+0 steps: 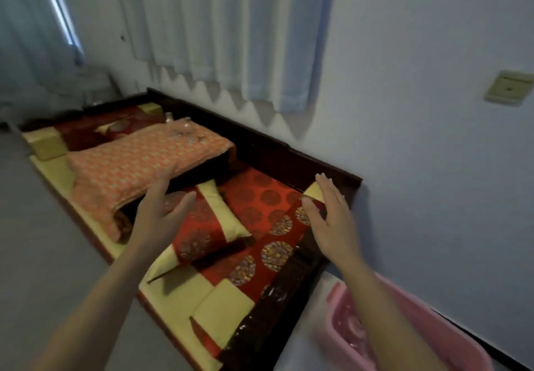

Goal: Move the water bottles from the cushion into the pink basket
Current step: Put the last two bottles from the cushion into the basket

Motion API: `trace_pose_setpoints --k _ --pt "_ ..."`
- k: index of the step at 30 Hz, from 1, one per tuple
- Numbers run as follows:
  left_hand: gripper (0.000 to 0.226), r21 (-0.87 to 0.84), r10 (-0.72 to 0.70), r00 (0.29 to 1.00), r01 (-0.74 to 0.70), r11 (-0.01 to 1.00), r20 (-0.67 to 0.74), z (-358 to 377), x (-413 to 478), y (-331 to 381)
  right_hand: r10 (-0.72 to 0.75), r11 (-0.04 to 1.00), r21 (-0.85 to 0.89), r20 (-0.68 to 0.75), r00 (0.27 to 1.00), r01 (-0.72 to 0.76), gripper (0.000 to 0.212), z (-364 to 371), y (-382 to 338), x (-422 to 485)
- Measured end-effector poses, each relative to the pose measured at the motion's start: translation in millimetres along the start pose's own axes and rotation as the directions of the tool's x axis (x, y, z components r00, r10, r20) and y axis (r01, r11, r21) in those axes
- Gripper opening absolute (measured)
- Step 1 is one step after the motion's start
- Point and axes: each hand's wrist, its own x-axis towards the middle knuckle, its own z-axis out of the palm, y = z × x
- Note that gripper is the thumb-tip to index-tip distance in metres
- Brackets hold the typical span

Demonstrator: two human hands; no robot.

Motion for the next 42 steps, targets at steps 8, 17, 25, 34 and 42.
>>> trace_pose_setpoints --k 8,17,25,34,42 --pt "0.064 0.130 -0.287 0.933 0.319 0.939 -0.217 -208.8 -58.6 -145.8 -0.020 0.978 0.204 0.303 0.953 -0.045 0.061 183.1 -117.2 -19.7" --pt "0.056 -0.291 -0.511 0.783 0.427 0.856 -0.355 -334.2 -81.6 -227.3 0.040 0.921 0.343 0.391 0.920 -0.185 0.059 300.6 -199.5 21.3" --pt "0.050 -0.313 -0.569 0.733 0.478 0.821 -0.373 -414.5 -32.2 -330.1 0.051 0.930 0.308 0.434 0.899 -0.202 0.066 436.0 -221.8 59.1" --pt "0.041 -0.283 -0.596 0.718 0.525 0.803 -0.359 -497.0 90.8 -450.3 0.233 0.947 0.127 0.364 0.902 -0.296 0.063 561.9 -265.9 168.1" --pt "0.045 -0.277 -0.583 0.769 0.519 0.809 -0.263 -541.3 218.5 -577.2 0.199 0.952 0.147 0.364 0.910 -0.267 0.067 681.7 -320.6 252.9"
